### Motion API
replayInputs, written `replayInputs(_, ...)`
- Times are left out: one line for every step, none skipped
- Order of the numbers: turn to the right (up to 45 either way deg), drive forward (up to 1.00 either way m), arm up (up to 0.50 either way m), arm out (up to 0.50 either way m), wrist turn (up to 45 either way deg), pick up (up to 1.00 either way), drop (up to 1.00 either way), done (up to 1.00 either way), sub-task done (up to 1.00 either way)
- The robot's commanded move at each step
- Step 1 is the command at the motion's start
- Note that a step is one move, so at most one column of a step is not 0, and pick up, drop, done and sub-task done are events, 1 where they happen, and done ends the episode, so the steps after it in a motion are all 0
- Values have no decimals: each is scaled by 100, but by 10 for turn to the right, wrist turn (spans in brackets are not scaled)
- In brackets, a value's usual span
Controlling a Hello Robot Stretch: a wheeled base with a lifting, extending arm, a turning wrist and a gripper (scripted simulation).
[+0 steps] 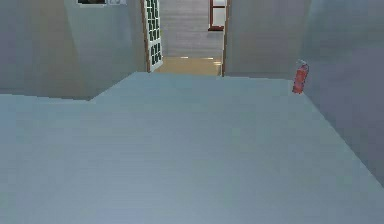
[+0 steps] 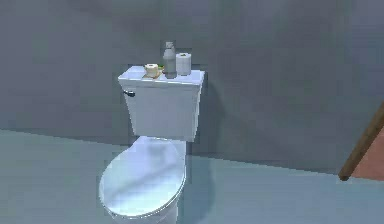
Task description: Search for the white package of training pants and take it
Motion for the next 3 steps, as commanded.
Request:
replayInputs(30, 0, 0, 0, 0, 0, 0, 0, 0)
replayInputs(0, 100, 0, 0, 0, 0, 0, 0, 0)
replayInputs(0, 100, 0, 0, 0, 0, 0, 0, 0)
